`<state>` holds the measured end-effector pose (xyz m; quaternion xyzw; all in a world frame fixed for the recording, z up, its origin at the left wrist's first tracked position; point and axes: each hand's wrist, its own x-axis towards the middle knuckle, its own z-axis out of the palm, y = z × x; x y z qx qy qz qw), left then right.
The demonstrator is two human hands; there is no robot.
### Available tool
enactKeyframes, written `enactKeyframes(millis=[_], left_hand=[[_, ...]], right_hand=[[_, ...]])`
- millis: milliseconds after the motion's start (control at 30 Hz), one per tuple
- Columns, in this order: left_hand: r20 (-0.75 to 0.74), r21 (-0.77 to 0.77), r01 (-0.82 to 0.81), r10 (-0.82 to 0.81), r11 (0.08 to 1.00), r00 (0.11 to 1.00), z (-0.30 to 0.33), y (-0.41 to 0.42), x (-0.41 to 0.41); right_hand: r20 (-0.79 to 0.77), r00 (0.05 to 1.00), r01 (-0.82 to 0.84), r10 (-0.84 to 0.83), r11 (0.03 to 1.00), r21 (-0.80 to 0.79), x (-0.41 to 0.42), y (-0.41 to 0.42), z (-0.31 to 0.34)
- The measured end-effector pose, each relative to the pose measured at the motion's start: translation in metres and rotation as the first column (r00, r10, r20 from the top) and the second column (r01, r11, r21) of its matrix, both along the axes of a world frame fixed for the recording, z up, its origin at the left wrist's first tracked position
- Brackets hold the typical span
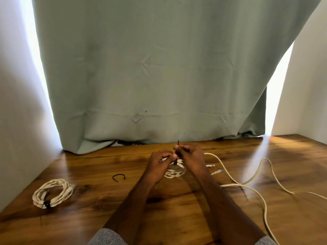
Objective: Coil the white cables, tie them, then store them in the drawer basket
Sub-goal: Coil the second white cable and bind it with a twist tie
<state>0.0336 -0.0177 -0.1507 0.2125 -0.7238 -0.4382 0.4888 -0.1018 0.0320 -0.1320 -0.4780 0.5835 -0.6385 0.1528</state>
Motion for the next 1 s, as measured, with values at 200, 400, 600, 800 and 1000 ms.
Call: enactKeyframes(millis=[200,400,600,800,1000], left_hand=[[-0.076,0.071,-0.032,0.037,0.997,0.996,-0.005,-0.003,0.002],[-0.087,0.090,-0.043,0.051,0.995,0.995,-0.005,-0.003,0.000],[-0.109,0.080,-0.046,0.055,0.996,0.992,-0.005,-0.004,-0.001],[-0.093,0.085,-0.041,0.049,0.996,0.994,-0.007,-0.004,-0.002],[-0.123,0.107,-0.027,0.040,0.994,0.992,-0.007,-0.006,-0.001]], right_hand=[[0.150,0.978,-0.139,0.144,0.989,-0.047,0.001,0.001,0.001],[0.224,0.932,-0.267,0.285,0.958,-0.110,-0.003,0.008,0.002],[0.273,0.931,-0.221,0.242,0.970,-0.106,-0.001,0.012,0.007],[-0.061,0.994,-0.102,0.096,0.988,-0.113,0.002,0.004,-0.004],[-0.041,0.980,-0.195,0.192,0.977,-0.086,-0.003,0.006,-0.001]])
